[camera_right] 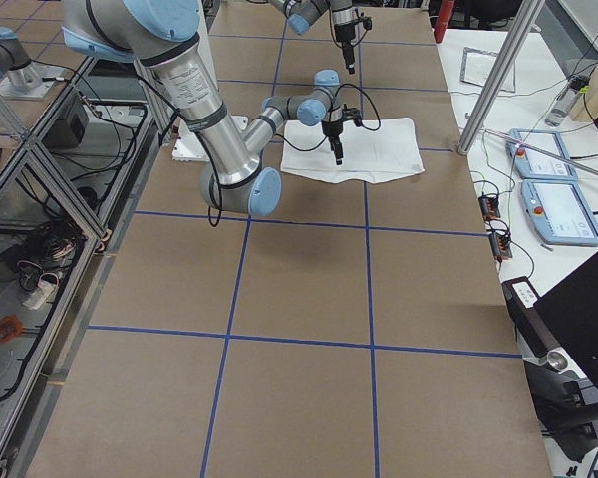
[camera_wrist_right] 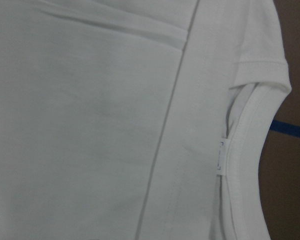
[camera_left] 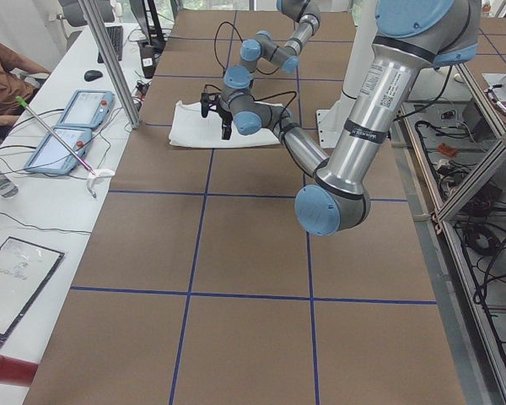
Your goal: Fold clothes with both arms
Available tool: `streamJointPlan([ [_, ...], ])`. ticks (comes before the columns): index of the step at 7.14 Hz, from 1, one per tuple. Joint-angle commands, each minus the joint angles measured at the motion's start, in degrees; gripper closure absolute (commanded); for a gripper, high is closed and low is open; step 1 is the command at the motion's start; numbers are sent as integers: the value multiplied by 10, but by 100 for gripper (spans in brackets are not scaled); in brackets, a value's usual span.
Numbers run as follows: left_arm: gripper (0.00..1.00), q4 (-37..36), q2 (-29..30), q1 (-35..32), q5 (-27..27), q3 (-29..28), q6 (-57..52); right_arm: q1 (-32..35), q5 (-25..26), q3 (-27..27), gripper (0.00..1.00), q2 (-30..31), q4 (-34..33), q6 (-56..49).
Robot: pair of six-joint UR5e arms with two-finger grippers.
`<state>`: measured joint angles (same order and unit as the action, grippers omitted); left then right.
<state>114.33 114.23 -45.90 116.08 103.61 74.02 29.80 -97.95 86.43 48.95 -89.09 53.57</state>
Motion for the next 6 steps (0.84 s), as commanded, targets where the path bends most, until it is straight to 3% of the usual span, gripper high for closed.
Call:
streamJointPlan([
  [1,0,4,0,4,-2,-4,2,-3,2,-6,0,4,-1,-3],
  [6,0,8,1,12,-4,-13,2,-4,3,-13,4,8,-19,-13],
])
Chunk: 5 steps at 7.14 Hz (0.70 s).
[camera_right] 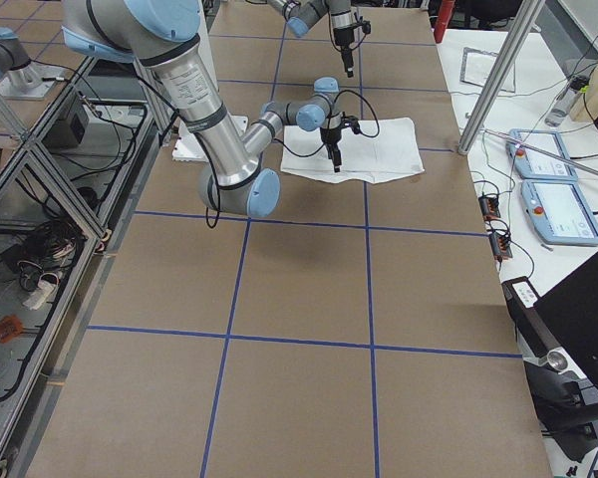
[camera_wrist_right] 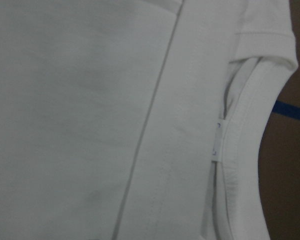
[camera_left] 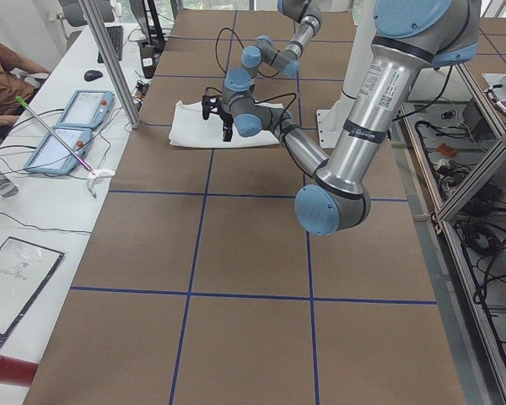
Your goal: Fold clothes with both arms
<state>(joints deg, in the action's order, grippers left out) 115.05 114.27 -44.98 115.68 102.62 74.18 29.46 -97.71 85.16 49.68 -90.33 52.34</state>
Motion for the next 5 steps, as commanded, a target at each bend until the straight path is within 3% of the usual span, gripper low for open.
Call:
streamJointPlan([
  [1,0,1,1,5,0,-3,1,1,2,0,8,2,-7,-1],
  [3,0,1,3,5,0,-8,0,1,3,1,23,2,-16,-1],
  [5,0,1,3,5,0,-8,0,5,3,4,24,3,-20,-17],
])
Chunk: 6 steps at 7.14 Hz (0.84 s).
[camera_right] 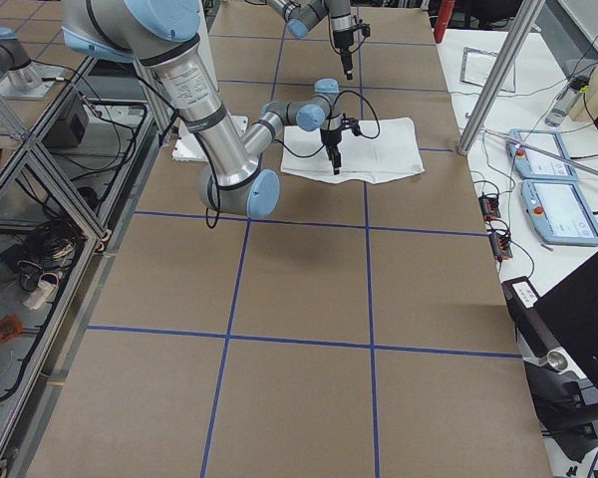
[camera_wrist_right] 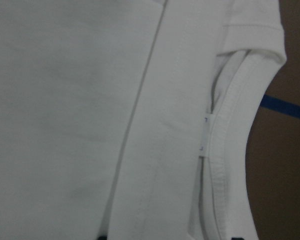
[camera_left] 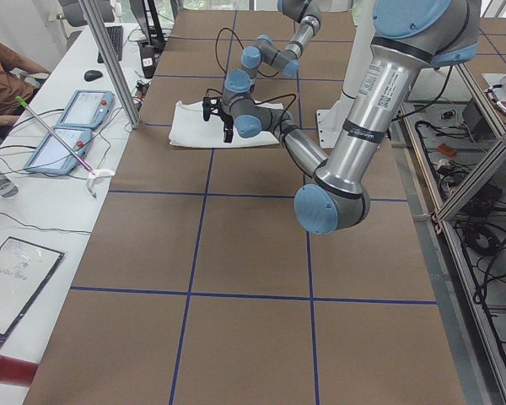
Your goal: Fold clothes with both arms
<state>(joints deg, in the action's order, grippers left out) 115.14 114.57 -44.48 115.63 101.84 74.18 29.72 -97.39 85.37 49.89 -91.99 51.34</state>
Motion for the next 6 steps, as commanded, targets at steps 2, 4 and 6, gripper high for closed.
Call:
streamJointPlan([
  [2,0,0,2,4,-1,-5,2,10,-1,22,23,4,-37,-27],
  [4,0,0,4,5,-1,-8,3,10,0,34,23,19,-42,-28],
  [6,0,1,7,10,-1,-13,3,10,1,34,21,23,-41,-27],
])
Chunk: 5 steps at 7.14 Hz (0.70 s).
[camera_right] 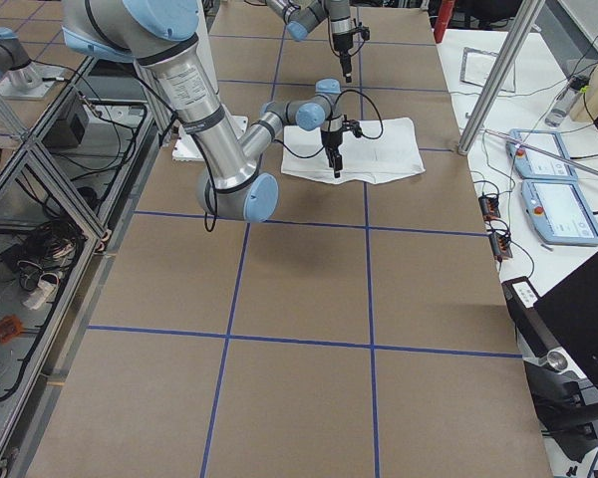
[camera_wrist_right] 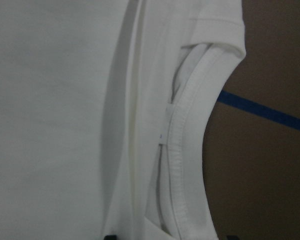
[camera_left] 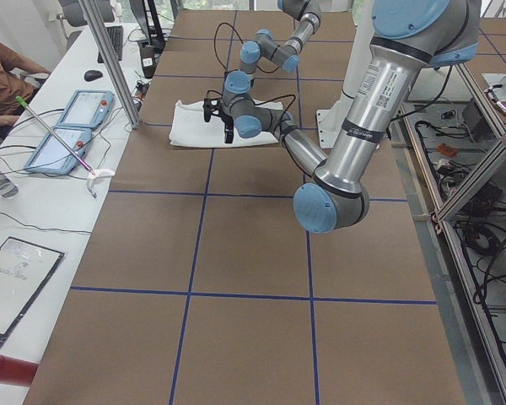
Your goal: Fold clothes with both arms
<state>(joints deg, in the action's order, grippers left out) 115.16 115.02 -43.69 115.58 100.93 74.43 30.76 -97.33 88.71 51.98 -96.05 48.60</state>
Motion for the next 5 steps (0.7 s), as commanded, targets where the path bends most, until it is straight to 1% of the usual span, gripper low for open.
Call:
streamJointPlan([
  [1,0,1,2,2,0,-6,-2,0,0,0,21,0,1,0],
  [3,0,8,1,2,0,-7,-3,0,0,-1,20,-4,2,-4],
  [4,0,9,1,2,0,-7,-3,0,0,-2,17,-4,3,-4],
  [5,0,9,1,2,0,-7,-3,0,0,-3,15,-5,9,-4],
])
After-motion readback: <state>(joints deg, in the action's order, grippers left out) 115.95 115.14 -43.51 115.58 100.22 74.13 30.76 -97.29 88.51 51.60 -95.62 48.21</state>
